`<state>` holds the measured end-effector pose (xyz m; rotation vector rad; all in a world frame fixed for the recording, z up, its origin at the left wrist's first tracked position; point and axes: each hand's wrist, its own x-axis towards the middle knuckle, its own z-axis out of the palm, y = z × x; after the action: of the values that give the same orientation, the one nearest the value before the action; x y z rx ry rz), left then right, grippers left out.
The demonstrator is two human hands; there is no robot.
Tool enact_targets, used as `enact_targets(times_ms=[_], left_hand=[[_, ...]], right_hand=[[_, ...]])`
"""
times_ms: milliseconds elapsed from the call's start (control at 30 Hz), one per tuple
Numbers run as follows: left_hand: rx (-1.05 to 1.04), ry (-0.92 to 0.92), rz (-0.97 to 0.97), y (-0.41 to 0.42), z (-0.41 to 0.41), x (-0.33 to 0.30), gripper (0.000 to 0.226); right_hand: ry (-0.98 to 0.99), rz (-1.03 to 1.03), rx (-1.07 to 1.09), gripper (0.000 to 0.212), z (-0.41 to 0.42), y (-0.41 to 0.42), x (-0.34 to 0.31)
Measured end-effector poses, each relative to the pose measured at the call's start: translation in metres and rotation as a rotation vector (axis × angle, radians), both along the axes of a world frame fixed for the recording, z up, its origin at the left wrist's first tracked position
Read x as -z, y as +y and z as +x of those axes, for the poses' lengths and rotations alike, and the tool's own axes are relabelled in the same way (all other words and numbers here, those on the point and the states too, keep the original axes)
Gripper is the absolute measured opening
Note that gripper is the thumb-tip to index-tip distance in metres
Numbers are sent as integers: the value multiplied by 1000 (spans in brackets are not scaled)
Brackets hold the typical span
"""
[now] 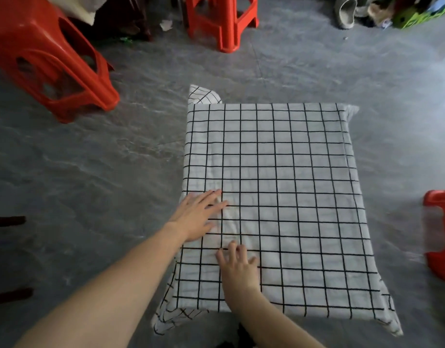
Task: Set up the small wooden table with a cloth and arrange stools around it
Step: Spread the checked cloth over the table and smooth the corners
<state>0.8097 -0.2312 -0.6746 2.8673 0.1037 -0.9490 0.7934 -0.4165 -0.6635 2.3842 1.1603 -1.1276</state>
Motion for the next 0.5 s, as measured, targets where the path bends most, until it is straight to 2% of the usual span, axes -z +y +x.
enact_targets(times_ms=[67, 133, 200, 267, 367, 500], left_hand=[[-134, 110, 28, 14, 0, -19, 62], [-275, 297, 135, 33, -1, -45, 53], [-288, 489, 277, 50, -2, -73, 46], [-275, 551, 325, 67, -5, -102, 43], [-286, 390, 304, 89, -5, -146, 41], [-276, 140, 255, 101, -1, -231, 40]], right_hand=[[65, -24, 13, 88, 6, 5, -4], [129, -38, 60, 83, 17, 13, -11], [166, -37, 94, 66, 36, 22, -23], [172, -4, 159, 50, 59, 37, -49], [76, 120, 238, 45, 95, 63, -109], [-59, 245, 273, 50, 120, 88, -214]])
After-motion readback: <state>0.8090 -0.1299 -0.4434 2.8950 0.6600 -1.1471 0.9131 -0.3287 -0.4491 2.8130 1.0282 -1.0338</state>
